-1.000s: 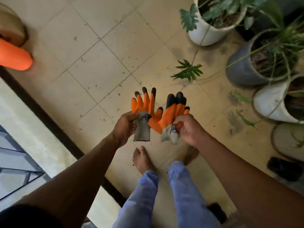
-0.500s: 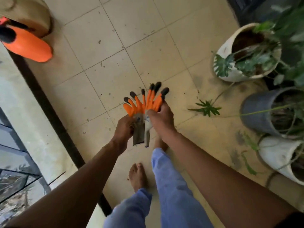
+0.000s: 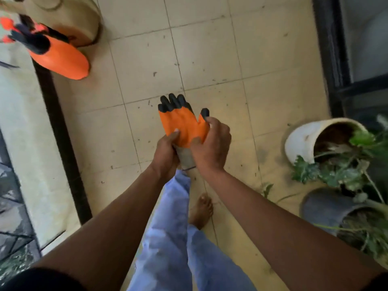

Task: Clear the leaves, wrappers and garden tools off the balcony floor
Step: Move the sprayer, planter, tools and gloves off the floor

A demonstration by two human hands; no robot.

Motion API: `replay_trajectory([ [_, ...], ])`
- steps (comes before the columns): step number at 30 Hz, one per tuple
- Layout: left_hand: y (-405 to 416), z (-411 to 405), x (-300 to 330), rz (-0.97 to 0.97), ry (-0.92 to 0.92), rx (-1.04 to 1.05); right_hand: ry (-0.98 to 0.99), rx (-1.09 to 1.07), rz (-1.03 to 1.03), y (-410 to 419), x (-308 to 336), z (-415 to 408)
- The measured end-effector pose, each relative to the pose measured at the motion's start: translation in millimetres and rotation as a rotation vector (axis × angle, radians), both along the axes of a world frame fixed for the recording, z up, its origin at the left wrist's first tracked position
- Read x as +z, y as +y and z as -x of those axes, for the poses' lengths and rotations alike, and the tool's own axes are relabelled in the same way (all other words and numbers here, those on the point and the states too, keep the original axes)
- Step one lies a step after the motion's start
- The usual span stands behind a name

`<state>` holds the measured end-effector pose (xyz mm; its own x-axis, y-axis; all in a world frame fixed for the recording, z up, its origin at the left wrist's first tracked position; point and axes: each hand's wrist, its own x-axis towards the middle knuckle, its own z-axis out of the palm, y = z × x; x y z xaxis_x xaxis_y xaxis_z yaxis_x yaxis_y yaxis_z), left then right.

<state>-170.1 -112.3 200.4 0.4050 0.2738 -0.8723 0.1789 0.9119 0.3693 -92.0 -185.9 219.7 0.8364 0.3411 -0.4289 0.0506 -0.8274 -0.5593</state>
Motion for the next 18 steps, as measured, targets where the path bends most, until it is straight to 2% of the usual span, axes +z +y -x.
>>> replay_trajectory([
  [1,15,-8,0,0.036,-0.039,0.012,0.061,-0.090,0.065,11,-5,-14],
  [3,47,-21,3,0.074,-0.070,0.022,0.375,-0.268,0.145,37,-11,-43],
  [5,80,-31,5,0.081,-0.051,0.012,0.764,-0.481,0.027,65,-9,-66],
  [7,111,-40,4,0.091,-0.055,-0.025,0.928,-0.543,-0.081,92,-3,-84],
  [9,142,-50,6,0.056,-0.047,-0.147,0.913,-0.488,-0.145,122,2,-98],
  [13,200,-74,15,-0.100,0.110,-0.444,0.800,-0.357,-0.220,189,13,-126],
  [18,258,-110,13,-0.140,0.195,-0.515,0.689,-0.144,-0.140,264,7,-174],
])
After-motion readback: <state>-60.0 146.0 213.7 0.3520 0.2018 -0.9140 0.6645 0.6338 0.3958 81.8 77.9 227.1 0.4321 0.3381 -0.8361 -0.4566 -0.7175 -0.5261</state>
